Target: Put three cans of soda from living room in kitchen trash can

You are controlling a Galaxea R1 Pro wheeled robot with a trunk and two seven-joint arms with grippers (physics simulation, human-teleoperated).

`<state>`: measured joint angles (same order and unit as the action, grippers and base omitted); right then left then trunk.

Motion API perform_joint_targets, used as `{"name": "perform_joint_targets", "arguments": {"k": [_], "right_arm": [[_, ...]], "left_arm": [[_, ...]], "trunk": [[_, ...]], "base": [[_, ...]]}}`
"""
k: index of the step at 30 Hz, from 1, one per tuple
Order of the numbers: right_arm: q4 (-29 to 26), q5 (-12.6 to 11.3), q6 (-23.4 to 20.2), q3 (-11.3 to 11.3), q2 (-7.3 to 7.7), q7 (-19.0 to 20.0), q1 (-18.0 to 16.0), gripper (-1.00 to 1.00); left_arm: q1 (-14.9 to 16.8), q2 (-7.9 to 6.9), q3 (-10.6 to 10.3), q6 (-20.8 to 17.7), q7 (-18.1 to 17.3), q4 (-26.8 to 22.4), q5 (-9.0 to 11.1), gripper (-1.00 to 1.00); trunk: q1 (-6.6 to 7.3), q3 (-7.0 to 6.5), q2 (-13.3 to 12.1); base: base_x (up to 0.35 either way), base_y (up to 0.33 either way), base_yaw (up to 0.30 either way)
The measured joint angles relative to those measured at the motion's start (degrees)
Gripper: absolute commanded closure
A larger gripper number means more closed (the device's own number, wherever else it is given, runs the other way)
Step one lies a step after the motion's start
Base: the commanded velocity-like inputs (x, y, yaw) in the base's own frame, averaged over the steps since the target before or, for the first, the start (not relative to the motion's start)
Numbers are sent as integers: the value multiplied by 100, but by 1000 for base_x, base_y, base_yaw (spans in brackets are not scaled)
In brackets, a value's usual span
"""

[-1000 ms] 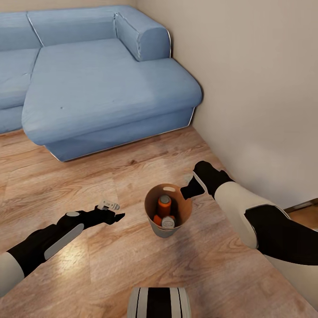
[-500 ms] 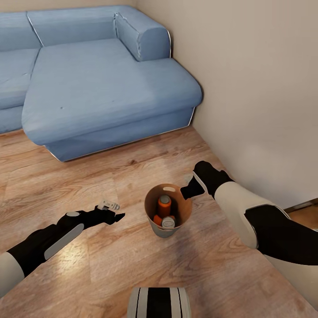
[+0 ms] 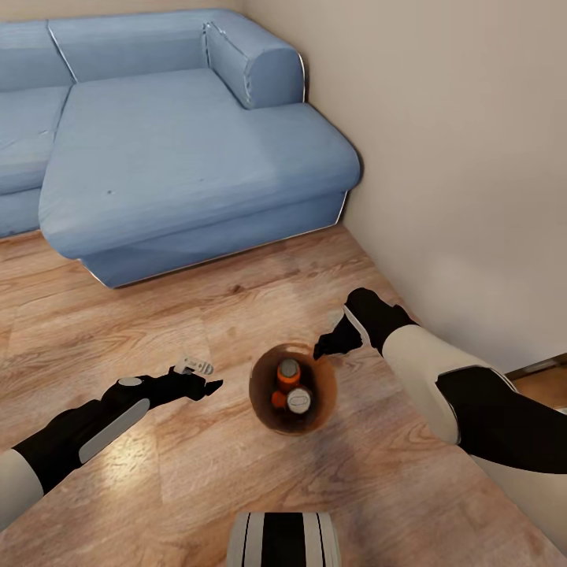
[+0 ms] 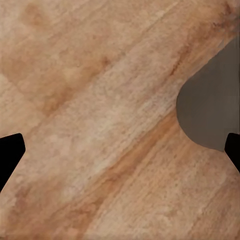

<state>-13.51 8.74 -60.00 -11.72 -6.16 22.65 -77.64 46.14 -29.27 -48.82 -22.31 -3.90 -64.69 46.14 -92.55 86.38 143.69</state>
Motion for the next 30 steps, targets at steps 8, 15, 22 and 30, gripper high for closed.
{"name": "perform_joint_targets", "arguments": {"k": [8, 15, 22, 30], "right_arm": [[-3, 75, 0, -8, 1, -29, -2, -100], [-3, 75, 0, -14, 1, -28, 3, -100], [-3, 75, 0, -13, 1, -31, 3, -100], [-3, 74, 0, -14, 1, -32, 9, -100]], "left_arm": [[0, 0, 2, 2, 3, 0, 0, -100], [0, 0, 4, 3, 3, 0, 0, -100], [0, 0, 4, 4, 3, 1, 0, -100], [6, 6, 9, -14, 8, 119, 8, -100]], "trunk": [[0, 0, 0], [0, 0, 0], [0, 0, 0], [18, -155, -9]], "base": [[0, 0, 0], [0, 0, 0], [0, 0, 0], [0, 0, 0]]}}
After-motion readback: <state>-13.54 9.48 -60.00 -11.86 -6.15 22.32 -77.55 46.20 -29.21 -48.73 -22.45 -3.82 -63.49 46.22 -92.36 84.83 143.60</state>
